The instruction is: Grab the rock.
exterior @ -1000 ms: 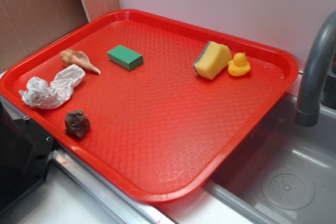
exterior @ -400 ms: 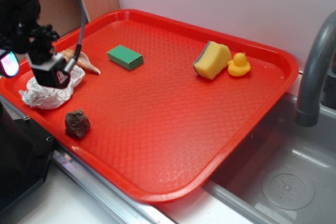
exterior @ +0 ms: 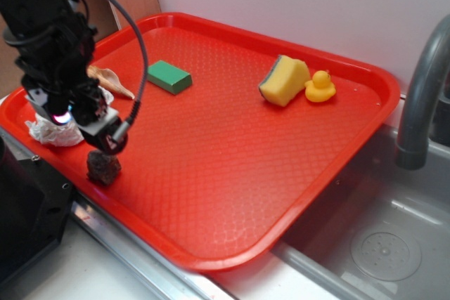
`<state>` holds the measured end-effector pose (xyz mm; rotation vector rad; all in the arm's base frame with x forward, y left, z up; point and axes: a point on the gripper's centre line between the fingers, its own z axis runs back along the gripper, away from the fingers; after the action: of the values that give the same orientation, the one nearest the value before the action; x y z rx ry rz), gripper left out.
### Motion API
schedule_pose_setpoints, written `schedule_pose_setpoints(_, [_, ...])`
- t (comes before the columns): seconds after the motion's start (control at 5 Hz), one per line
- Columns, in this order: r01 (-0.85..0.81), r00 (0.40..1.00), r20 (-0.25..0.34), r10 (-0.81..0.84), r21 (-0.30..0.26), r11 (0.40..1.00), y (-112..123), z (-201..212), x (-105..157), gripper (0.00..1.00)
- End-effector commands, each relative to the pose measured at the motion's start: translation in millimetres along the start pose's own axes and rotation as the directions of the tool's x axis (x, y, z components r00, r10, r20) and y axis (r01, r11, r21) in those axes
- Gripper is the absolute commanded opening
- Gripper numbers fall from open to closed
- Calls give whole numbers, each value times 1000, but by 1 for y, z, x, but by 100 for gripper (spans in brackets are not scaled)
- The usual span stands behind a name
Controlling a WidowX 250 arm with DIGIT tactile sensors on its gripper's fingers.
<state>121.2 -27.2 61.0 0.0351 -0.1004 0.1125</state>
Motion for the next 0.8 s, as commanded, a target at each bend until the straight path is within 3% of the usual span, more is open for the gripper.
schedule_pose_setpoints(0.0, [143, 984, -109, -145, -25, 989, -37, -30, -8, 100])
schedule_pose_setpoints(0.2, [168, 970, -174, -168, -13, 986, -36, -42, -11, 8])
schedule_pose_setpoints(0.4, [161, 971, -180, -158, 3, 987, -25, -36, -1, 0])
schedule_pose_setpoints(0.6, [165, 980, -114, -163, 8, 986, -6, 2, 15, 0])
